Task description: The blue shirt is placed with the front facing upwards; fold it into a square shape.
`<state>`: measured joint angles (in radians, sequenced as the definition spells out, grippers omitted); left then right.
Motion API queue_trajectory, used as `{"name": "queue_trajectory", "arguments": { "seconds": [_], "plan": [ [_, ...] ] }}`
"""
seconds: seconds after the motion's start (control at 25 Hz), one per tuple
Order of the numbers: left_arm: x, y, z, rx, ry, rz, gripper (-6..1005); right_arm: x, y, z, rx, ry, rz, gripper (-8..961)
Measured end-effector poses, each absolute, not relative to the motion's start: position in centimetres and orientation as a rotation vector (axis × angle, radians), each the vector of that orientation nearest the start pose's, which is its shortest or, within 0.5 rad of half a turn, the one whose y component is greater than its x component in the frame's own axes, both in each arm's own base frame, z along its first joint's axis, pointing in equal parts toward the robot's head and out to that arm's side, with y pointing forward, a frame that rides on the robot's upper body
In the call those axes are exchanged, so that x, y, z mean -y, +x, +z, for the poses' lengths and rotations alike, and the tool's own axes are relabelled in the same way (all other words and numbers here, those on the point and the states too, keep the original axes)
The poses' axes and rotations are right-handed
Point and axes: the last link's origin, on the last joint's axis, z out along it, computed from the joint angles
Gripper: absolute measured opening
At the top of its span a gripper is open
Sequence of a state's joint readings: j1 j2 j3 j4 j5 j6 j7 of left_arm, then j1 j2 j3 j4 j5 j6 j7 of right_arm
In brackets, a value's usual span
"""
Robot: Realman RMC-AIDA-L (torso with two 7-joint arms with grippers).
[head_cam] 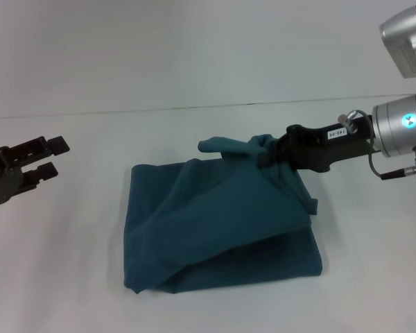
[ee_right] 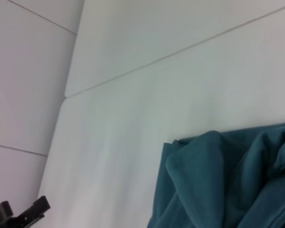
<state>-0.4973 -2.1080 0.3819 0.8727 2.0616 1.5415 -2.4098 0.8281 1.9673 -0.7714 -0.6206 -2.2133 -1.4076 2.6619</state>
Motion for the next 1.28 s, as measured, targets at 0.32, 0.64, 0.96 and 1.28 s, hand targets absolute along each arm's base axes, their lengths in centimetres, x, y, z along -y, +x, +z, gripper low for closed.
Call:
{"name": "queue_trajectory", "arguments": {
  "seconds": [0.32,0.64,0.96,1.28],
  "plan": [
    [-34.2,-28.7,6.6,1.839,-1.95,-1.057,752,-40.9,22.1,1.6,-1.96,-2.221,0.367,88],
    [-34.2,-28.7,6.8,1.84,-1.938,-1.087,752,-40.6,24.5,0.2,-1.959,-2.143,0.277,96],
    [-34.1,-28.9,6.6,1.847,-1.93,-1.09,753,-40.4,25.2,-1.3,-1.919,-2.135,0.202,103],
    [-34.1,-28.8,6.6,1.846,-1.929,-1.094,753,-40.0,25.7,-1.4,-1.938,-2.126,0.173,111]
  ]
}}
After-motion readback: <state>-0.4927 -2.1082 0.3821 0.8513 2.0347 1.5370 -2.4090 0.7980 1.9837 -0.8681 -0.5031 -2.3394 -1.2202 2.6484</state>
